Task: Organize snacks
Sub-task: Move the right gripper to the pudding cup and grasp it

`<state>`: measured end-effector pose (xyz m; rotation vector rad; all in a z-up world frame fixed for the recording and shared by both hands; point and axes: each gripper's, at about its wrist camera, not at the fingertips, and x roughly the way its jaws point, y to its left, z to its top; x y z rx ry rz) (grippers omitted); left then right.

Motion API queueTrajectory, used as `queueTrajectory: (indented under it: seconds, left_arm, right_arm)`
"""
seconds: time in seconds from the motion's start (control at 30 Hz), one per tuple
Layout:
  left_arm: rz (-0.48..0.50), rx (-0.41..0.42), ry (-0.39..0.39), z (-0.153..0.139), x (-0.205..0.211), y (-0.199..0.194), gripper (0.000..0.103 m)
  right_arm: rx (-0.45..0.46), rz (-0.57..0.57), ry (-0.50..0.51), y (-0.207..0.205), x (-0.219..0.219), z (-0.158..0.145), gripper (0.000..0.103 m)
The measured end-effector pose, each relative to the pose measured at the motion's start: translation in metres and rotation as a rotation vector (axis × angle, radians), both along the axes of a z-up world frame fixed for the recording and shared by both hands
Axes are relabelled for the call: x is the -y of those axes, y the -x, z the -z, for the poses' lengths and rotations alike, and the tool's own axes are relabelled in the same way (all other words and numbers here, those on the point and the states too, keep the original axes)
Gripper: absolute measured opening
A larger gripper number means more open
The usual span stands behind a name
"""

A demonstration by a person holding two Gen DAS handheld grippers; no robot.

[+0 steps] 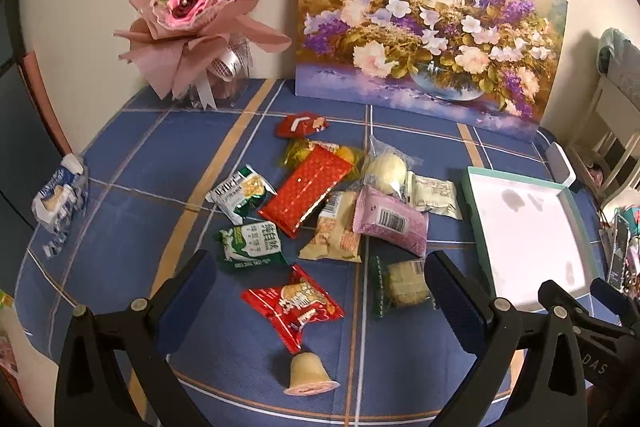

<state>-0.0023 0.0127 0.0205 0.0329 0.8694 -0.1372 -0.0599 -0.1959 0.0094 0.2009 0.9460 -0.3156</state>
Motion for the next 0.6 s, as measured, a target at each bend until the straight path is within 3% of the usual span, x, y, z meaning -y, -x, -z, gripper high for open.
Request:
queueTrajectory:
  seconds: [0.17,0.33,0.6]
  left_arm:
    - [0.012,-0.011,-0.008,-0.003,-0.004,-0.001,0.103]
    - [-0.015,-0.037,-0.038,-0.001,-0.02,-0.004,0.103]
    - [-0.12,-0.212,0.001,0.038,-0.057,-0.017,0.103]
  right_arm:
    - [0.003,-0.01,-0.012,-0.001,0.0,-0.001,0.103]
    - [-0.001,-0.104,-0.116,-0.013,-0.02,0.006,0.103]
    - [-0.102,-0.256,-0.203,-0.041,-0.06,0.027,0.103]
